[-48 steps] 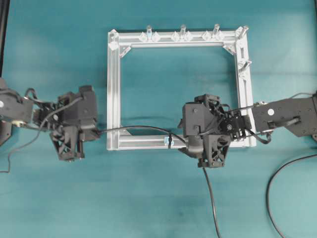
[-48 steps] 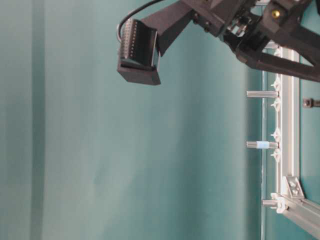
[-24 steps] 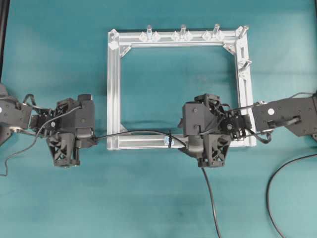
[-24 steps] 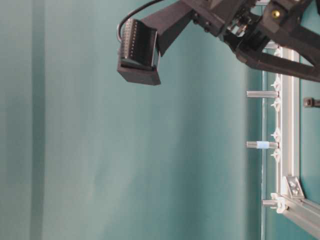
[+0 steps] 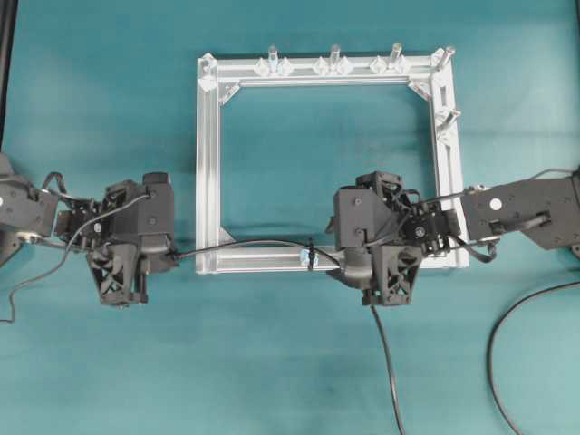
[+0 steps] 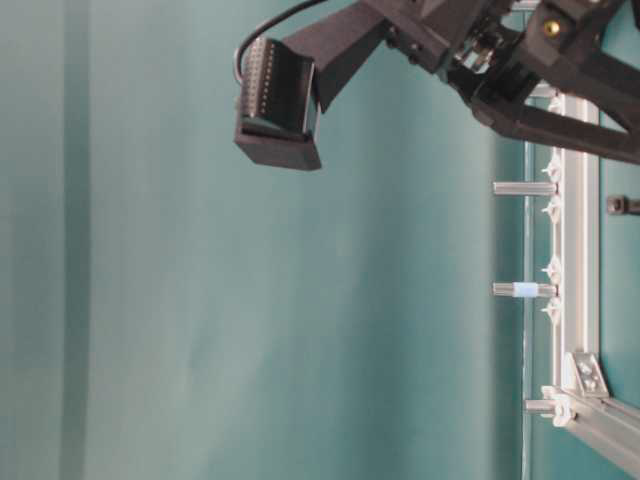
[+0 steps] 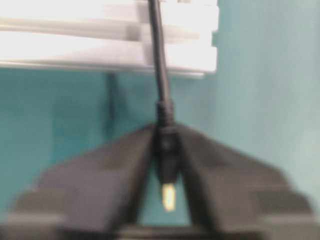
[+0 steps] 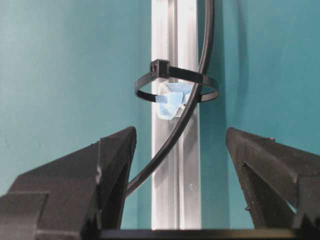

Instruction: Insert the wire through the string loop located in the center.

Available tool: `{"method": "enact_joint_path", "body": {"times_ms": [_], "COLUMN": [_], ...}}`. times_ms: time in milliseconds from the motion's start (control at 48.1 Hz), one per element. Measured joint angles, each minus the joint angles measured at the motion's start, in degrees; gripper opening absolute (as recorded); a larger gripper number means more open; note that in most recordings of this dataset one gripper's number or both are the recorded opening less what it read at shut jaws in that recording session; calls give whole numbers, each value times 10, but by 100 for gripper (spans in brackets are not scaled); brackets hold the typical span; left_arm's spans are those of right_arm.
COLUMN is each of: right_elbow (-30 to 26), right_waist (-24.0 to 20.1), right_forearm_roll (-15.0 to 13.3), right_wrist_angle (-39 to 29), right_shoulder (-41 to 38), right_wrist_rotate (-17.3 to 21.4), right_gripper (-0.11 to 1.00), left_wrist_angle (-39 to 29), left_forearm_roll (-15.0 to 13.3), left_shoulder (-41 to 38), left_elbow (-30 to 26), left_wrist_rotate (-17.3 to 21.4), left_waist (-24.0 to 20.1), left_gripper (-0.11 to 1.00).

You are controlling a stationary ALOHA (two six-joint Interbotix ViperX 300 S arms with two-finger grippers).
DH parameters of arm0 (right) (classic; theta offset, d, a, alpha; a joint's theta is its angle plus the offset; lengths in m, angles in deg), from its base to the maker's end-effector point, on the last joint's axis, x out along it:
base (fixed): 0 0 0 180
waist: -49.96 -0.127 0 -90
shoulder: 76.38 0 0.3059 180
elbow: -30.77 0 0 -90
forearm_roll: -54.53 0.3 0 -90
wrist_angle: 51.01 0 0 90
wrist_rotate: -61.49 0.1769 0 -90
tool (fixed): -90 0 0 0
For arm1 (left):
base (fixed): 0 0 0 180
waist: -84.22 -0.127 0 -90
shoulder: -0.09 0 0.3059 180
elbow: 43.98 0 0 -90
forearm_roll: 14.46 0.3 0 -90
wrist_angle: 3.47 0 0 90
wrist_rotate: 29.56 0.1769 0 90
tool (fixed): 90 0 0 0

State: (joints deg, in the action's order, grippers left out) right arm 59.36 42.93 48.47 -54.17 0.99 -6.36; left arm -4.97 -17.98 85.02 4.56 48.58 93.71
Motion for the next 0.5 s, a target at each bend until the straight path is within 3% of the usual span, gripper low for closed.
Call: {"method": "enact_joint_path", "body": {"times_ms": [125, 499], "right_elbow": [0, -1], "right_waist": [0, 1], "right_forearm_roll": [0, 1], "right_wrist_angle": [0, 0], "right_shoulder": [0, 0], "right_wrist_rotate": [0, 0], "right_gripper": [74, 74], "left_wrist_angle": [0, -2], "left_forearm_roll": [0, 0], "left_shoulder": [-1, 4], "left_elbow": [-1, -1], "left_wrist_rotate": [-1, 0], "left_waist": [0, 0], "left_gripper": [79, 76]}}
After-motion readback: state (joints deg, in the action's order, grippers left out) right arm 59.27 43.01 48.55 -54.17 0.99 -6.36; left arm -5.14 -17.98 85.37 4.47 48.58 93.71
